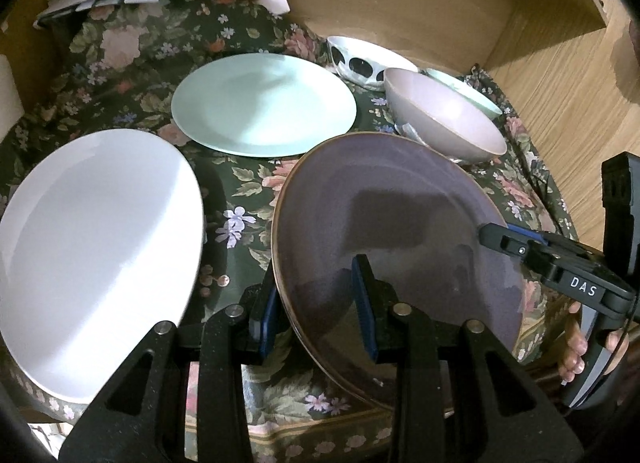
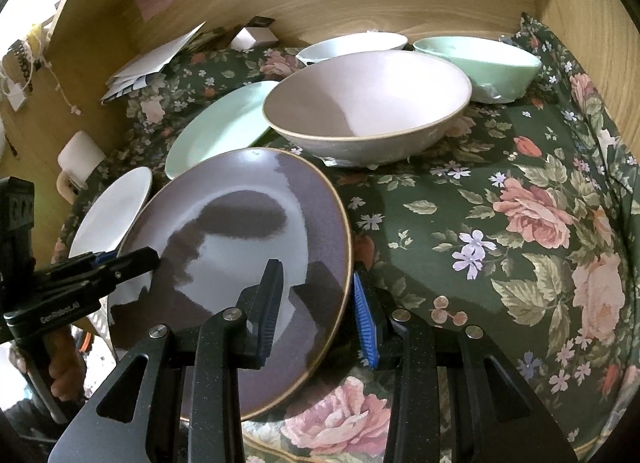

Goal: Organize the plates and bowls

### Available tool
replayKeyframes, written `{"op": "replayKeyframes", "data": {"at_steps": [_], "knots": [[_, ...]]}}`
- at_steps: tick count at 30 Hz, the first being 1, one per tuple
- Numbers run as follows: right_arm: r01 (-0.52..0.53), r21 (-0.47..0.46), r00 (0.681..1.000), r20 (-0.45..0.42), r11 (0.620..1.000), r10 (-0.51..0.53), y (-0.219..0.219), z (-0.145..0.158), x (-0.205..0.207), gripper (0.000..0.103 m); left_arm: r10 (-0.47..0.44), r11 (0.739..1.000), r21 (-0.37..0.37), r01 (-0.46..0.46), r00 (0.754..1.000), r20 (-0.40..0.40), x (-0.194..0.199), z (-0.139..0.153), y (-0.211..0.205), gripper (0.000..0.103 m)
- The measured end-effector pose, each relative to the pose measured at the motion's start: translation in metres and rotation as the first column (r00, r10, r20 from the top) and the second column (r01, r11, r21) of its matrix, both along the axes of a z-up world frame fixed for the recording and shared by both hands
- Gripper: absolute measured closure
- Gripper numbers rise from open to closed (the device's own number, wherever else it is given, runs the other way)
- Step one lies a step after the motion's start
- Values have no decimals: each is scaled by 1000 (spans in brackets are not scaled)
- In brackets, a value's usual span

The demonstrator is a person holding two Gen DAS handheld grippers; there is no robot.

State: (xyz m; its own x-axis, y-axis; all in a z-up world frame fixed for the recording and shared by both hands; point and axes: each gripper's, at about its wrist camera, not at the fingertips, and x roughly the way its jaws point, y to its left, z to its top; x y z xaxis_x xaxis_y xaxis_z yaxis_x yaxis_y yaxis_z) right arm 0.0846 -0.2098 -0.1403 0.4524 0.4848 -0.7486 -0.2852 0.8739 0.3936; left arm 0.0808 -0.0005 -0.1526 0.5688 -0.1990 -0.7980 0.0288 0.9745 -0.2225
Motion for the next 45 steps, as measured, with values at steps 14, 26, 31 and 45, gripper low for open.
{"op": "replayKeyframes", "data": {"at_steps": [14, 26, 31, 45], "knots": [[9, -76, 998, 62, 997, -4, 7, -1, 1, 70, -27, 999, 26, 27, 1000, 4, 9, -6, -1, 67], [71, -81, 986, 157, 994, -58, -2, 31, -13, 53, -13, 996, 86, 4, 994, 112, -8, 22, 6, 58], [73, -81, 972, 229, 994, -53, 6, 53, -19, 32, -4, 995, 103, -15, 983, 182, -19, 42, 12, 41], [-66, -51, 943, 325, 997, 79, 72, 85, -23, 21, 112, 979, 127, -156, 948, 299, -54, 70, 60, 11]]}}
